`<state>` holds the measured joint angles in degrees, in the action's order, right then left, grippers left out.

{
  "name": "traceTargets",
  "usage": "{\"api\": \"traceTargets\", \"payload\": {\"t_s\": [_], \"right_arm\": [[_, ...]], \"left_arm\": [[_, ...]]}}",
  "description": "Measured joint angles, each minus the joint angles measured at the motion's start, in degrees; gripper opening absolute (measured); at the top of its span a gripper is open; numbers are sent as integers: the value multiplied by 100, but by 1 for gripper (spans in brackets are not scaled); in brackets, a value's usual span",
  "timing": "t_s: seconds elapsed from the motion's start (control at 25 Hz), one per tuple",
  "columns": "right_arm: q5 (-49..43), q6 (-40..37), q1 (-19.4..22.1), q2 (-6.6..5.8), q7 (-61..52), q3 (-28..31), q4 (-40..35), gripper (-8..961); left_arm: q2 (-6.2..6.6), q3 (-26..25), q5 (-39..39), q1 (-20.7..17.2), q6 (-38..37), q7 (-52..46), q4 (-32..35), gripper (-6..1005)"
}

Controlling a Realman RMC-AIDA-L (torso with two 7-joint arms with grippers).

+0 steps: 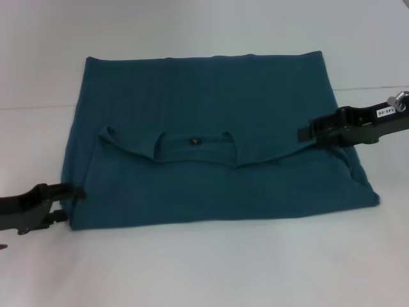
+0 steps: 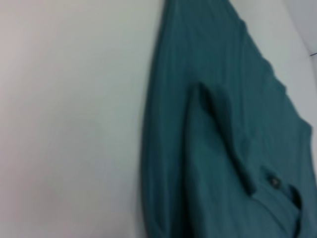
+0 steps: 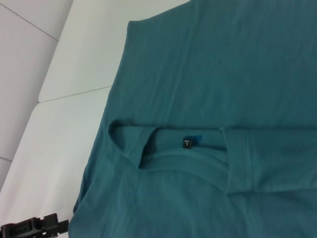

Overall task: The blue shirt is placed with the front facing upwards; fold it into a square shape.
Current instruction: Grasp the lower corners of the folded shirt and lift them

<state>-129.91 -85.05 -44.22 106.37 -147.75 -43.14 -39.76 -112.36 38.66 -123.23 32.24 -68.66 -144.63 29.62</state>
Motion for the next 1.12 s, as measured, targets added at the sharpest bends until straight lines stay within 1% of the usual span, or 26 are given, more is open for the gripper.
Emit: {"api": "traceTargets", "payload": {"t_s": [0.12, 0.36, 0.56, 0.64, 0.76, 0.88, 1.0, 1.12], "right_arm": [[0, 0, 30, -7, 14, 2, 5, 603], [0, 4, 51, -10, 27, 7, 18, 602], [1, 30, 54, -2, 35, 7, 21, 600], [1, 50, 54, 8, 38, 7, 21, 599], [1, 58, 54, 16, 44, 7, 21, 599], [4, 60, 62, 20, 45, 7, 21, 598], [21, 60, 69, 8, 45, 7, 21, 597], [27, 60, 71, -1, 47, 9, 21, 596]], "left_arm": [[-43, 98, 0, 6, 156, 2, -6, 743], [-133, 179, 0, 22, 195, 5, -17, 732], [-258, 251, 1, 142, 220, 42, -22, 723], [-287, 333, 1, 232, 313, 56, -59, 719], [-286, 460, 1, 353, 437, 22, -174, 714], [-245, 559, 2, 425, 421, 21, -234, 708], [-202, 535, 19, 415, 269, 49, -199, 703], [-179, 491, 55, 380, 78, 69, -130, 608]]}}
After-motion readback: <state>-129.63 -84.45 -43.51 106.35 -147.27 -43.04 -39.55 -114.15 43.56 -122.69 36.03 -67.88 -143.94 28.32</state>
